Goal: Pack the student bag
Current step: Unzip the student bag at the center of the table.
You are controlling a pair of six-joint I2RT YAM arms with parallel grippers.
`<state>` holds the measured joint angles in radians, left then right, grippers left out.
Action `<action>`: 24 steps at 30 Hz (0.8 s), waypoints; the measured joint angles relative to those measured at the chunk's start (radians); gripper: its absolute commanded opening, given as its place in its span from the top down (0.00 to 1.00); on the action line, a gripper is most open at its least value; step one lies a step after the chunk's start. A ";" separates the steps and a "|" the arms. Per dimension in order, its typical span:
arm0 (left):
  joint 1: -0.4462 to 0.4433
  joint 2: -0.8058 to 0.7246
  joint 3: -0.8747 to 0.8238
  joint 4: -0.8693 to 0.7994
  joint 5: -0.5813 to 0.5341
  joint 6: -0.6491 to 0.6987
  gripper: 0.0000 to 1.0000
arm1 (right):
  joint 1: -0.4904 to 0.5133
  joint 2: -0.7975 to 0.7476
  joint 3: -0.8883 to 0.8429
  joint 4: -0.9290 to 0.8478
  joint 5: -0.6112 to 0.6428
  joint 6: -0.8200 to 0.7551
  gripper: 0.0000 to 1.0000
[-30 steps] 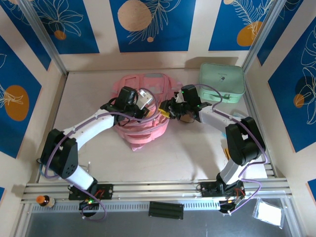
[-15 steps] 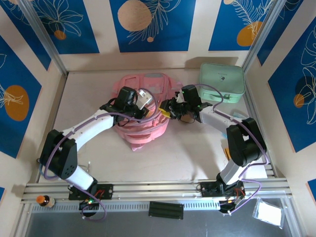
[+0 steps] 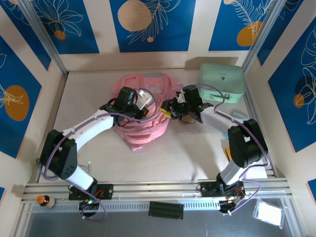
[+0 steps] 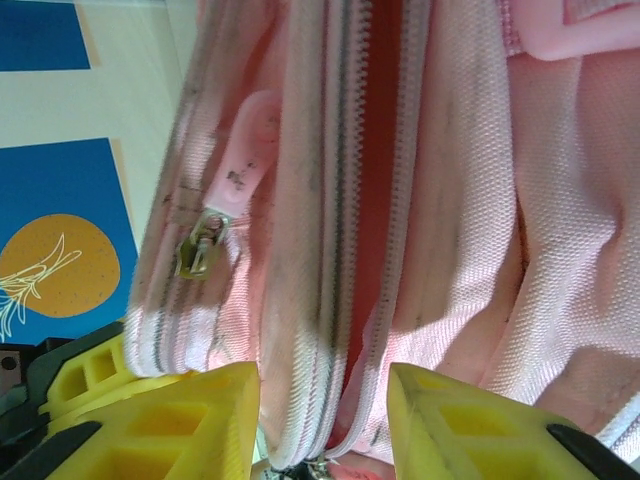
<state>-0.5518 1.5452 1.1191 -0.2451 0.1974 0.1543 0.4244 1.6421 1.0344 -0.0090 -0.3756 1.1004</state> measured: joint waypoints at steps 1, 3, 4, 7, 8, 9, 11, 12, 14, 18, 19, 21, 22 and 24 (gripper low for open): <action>0.000 0.000 0.000 0.000 0.000 0.000 1.00 | 0.001 0.008 0.001 0.000 -0.003 0.000 0.64; 0.000 0.000 0.000 0.000 0.000 0.000 1.00 | 0.002 0.024 0.008 0.001 -0.010 0.000 0.68; 0.000 0.000 0.000 0.000 0.000 0.000 1.00 | 0.003 0.031 0.011 0.005 -0.018 0.002 0.71; 0.000 0.000 0.000 -0.002 0.000 0.000 0.99 | 0.005 0.042 0.014 0.020 -0.029 0.003 0.76; 0.000 0.000 0.000 -0.002 -0.001 -0.001 0.98 | 0.006 0.043 0.015 0.024 -0.032 0.004 0.76; 0.000 0.000 0.000 -0.002 -0.002 -0.002 0.94 | 0.006 0.043 0.015 0.027 -0.033 0.004 0.79; 0.000 -0.003 -0.001 -0.003 -0.008 -0.010 0.81 | 0.007 0.043 0.017 0.031 -0.037 0.002 0.84; 0.000 -0.008 -0.002 -0.005 -0.016 -0.021 0.72 | 0.008 0.044 0.019 0.032 -0.040 0.003 0.86; 0.000 -0.026 -0.002 -0.019 -0.038 -0.061 0.55 | 0.009 0.046 0.020 0.032 -0.043 0.004 0.89; 0.000 -0.098 -0.002 -0.080 -0.126 -0.217 0.46 | 0.013 0.061 0.024 0.027 -0.048 0.004 0.91; -0.001 -0.119 -0.002 -0.103 -0.145 -0.269 0.46 | 0.016 0.064 0.027 0.027 -0.048 0.004 0.92; -0.011 -0.156 -0.002 -0.148 -0.170 -0.368 0.46 | 0.024 0.068 0.034 0.028 -0.048 0.004 0.92; -0.019 -0.174 -0.003 -0.169 -0.182 -0.422 0.46 | 0.029 0.071 0.040 0.027 -0.048 0.004 0.92; -0.054 -0.203 -0.016 -0.191 -0.210 -0.512 0.47 | 0.039 0.075 0.049 0.030 -0.049 0.004 0.92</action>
<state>-0.6056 1.3422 1.1034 -0.4362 -0.0124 -0.3580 0.4637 1.7172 1.0836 0.0212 -0.4244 1.1042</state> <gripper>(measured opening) 0.539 0.083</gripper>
